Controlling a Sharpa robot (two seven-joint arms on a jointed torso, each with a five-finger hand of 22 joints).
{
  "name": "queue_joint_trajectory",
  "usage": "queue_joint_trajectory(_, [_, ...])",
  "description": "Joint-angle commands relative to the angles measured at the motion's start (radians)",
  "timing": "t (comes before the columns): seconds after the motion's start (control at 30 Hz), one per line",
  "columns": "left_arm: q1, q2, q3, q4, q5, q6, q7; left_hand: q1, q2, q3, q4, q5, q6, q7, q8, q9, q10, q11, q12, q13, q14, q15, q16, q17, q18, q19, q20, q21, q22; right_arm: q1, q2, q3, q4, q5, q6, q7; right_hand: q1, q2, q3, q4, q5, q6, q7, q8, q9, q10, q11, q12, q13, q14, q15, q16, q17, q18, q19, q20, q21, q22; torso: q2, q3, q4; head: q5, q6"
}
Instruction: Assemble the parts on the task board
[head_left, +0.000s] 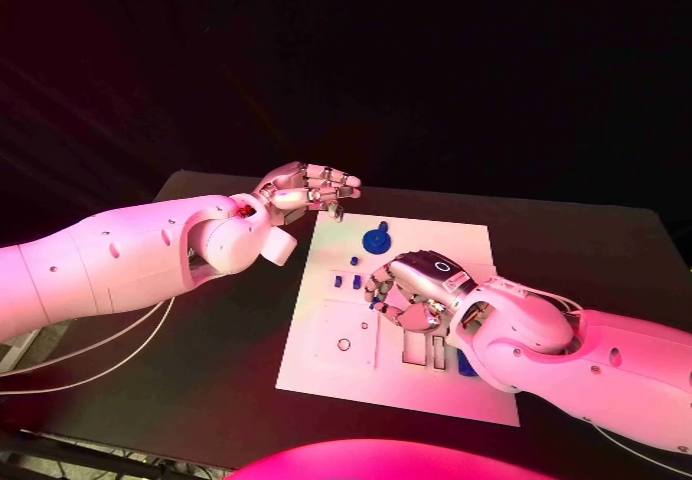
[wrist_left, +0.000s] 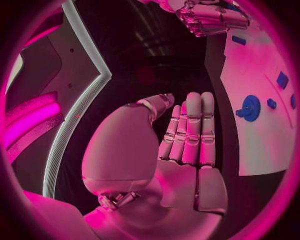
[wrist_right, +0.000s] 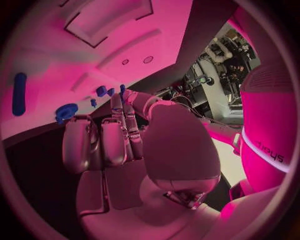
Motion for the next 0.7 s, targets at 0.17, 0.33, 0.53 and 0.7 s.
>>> queue_joint_trajectory(0.17, [0.001, 0.016, 0.001, -0.005, 0.003, 0.021, 0.000, -0.011, 0.007, -0.003, 0.000, 0.004, -0.007, 0.006, 0.006, -0.001, -0.009, 0.001, 0.006, 0.002, -0.005, 0.003, -0.007, -0.002, 0.005, -0.008, 0.004, -0.009, -0.002, -0.024, 0.026, -0.004, -0.028, -0.046, 0.052, 0.002, -0.001, 0.006, -0.001, -0.005, -0.006, 0.002, 0.009, 0.002, 0.002, 0.038, -0.032, -0.003, 0.002, 0.049, -0.002, 0.005, -0.001, -0.012, 0.003, 0.000, -0.006, 0.165, -0.002, -0.0004, -0.0007, 0.032, -0.014])
queue_joint_trajectory(0.33, [0.001, 0.019, 0.001, -0.006, 0.003, 0.022, -0.002, -0.012, 0.007, -0.004, 0.000, 0.004, -0.008, 0.006, 0.006, -0.001, -0.010, 0.001, 0.006, 0.003, -0.005, 0.003, -0.007, -0.002, 0.005, -0.008, 0.004, -0.010, -0.003, -0.033, 0.035, -0.005, -0.039, -0.051, 0.052, -0.005, -0.001, 0.006, 0.000, -0.005, -0.007, 0.001, 0.009, 0.002, 0.002, 0.039, -0.032, -0.004, 0.002, 0.049, -0.002, 0.006, 0.000, -0.012, 0.003, 0.000, -0.004, 0.166, 0.000, -0.0010, -0.0003, 0.037, -0.016])
queue_joint_trajectory(0.53, [0.001, 0.020, 0.001, -0.007, 0.004, 0.022, -0.003, -0.033, 0.009, -0.016, 0.015, -0.001, -0.013, 0.006, 0.012, -0.001, -0.017, 0.001, 0.015, 0.005, -0.004, 0.006, -0.006, -0.003, 0.006, -0.008, 0.009, -0.022, -0.011, -0.038, 0.037, -0.005, -0.041, -0.052, 0.056, -0.007, -0.001, 0.006, 0.000, -0.005, -0.007, 0.001, 0.009, 0.002, 0.002, 0.039, -0.032, -0.004, 0.002, 0.049, -0.002, 0.006, 0.000, -0.012, 0.003, 0.000, -0.004, 0.166, 0.001, -0.0014, -0.0007, 0.037, -0.021])
queue_joint_trajectory(0.7, [0.001, 0.020, 0.001, -0.007, 0.004, 0.023, -0.004, -0.033, 0.009, -0.016, 0.015, -0.001, -0.013, 0.006, 0.012, -0.001, -0.017, 0.001, 0.015, 0.005, -0.004, 0.006, -0.006, -0.003, 0.006, -0.008, 0.009, -0.022, -0.011, -0.041, 0.038, -0.006, -0.040, -0.053, 0.056, -0.007, -0.002, 0.006, 0.000, -0.005, -0.007, 0.001, 0.009, 0.002, 0.002, 0.039, -0.032, -0.004, 0.002, 0.049, -0.002, 0.006, -0.001, -0.012, 0.003, 0.000, -0.005, 0.165, 0.000, -0.0018, 0.0003, 0.039, -0.026])
